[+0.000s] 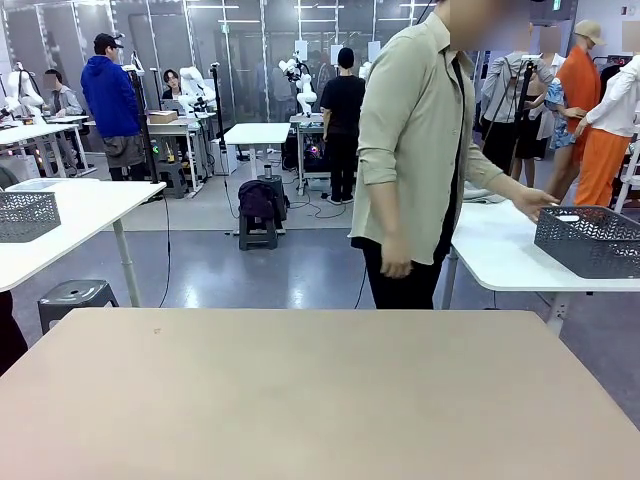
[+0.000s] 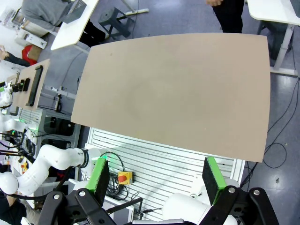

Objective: Fold the towels and place them in the basket.
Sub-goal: When a person lays out a Towel with hook on the table, fold it in half twice.

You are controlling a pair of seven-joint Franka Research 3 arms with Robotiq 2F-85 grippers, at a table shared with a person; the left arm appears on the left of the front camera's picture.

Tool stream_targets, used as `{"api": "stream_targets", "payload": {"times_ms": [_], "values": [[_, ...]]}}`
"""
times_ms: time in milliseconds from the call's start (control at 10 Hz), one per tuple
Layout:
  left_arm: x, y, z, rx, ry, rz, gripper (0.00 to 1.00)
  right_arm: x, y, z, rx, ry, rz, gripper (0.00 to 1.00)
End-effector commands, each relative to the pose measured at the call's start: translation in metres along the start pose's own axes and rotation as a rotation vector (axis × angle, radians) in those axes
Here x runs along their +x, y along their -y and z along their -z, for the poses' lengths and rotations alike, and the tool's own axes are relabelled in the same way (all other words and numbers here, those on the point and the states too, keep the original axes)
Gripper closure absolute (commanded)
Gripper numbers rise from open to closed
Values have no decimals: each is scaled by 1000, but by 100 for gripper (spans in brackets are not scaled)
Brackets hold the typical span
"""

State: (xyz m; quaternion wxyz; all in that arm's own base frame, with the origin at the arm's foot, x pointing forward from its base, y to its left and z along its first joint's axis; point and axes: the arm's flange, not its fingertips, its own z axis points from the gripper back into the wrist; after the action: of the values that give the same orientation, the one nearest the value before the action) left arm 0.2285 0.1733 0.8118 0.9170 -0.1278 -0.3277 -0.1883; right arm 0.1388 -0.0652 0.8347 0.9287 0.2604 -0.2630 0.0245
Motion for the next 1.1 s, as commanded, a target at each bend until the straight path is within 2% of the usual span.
{"api": "stream_targets", "payload": {"times_ms": [0, 1000], "values": [[0, 2, 0, 8, -2, -3, 0, -1, -1, -2, -7, 7, 4, 0], [0, 2, 0, 8, -2, -3, 0, -1, -1, -2, -7, 7, 4, 0]]}}
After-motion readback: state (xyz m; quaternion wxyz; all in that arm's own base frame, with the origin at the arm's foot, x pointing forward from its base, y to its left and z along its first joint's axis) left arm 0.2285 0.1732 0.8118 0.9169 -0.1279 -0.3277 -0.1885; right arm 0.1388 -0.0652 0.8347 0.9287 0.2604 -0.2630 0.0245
